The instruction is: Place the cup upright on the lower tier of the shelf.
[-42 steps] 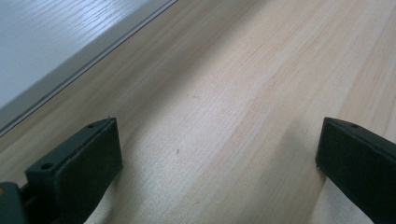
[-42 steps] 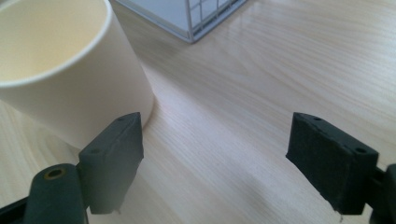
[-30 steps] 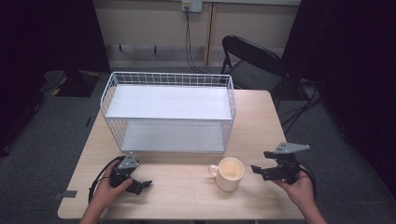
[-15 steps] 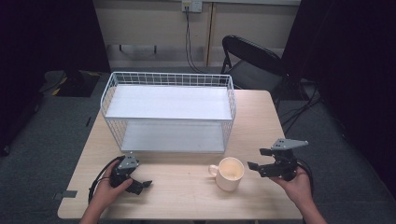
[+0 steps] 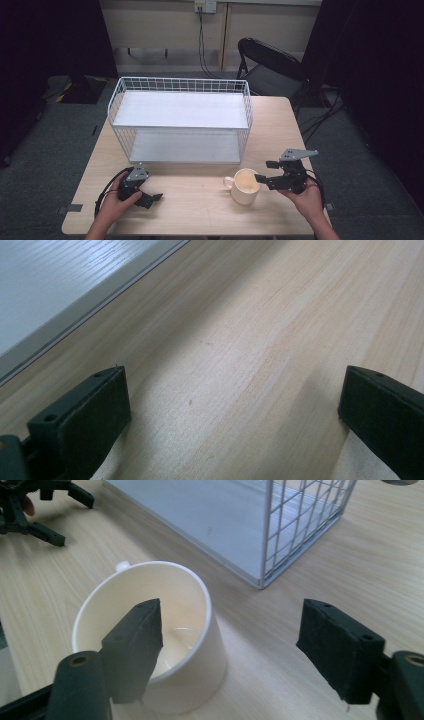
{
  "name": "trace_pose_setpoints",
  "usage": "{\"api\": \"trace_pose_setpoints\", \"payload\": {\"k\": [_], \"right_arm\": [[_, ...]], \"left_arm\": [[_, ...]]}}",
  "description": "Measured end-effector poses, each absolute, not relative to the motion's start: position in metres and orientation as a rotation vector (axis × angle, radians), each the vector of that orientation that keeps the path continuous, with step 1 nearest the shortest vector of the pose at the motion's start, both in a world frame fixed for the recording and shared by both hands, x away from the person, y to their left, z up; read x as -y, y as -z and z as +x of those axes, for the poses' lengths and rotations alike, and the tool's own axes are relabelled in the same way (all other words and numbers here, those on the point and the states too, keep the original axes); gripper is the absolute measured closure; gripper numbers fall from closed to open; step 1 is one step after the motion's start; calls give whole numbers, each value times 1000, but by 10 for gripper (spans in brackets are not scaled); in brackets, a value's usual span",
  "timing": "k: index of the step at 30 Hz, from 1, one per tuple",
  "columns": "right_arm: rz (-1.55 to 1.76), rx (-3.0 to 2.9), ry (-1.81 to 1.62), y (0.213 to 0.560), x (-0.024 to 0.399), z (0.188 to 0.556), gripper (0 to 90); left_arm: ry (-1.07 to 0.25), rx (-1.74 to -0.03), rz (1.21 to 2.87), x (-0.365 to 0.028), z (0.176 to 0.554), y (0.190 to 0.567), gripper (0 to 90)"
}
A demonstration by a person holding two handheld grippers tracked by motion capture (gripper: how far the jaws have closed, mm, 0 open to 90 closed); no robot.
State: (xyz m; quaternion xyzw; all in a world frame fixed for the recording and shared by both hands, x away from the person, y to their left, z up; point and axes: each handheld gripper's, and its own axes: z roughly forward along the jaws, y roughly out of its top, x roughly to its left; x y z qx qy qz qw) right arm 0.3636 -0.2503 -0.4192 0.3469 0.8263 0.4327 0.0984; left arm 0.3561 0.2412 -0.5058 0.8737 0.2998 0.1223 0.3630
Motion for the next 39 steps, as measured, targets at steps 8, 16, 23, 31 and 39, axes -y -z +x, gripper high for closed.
{"api": "trace_pose_setpoints", "payload": {"k": [8, 16, 23, 31, 39], "right_arm": [[1021, -2473, -1290, 424, 241, 365, 339], [1026, -2480, -1287, 429, 237, 365, 491], [1026, -2493, -1241, 436, 229, 365, 640], [1038, -2507, -1208, 441, 226, 367, 713], [1005, -2492, -1117, 438, 220, 366, 814]], "left_arm": [[-317, -773, 2246, -241, 356, 506, 0], [-317, -772, 2245, -241, 356, 506, 0], [-317, -772, 2245, -241, 356, 506, 0], [-317, -772, 2245, -241, 356, 506, 0], [-317, -772, 2246, -241, 356, 506, 0]]}}
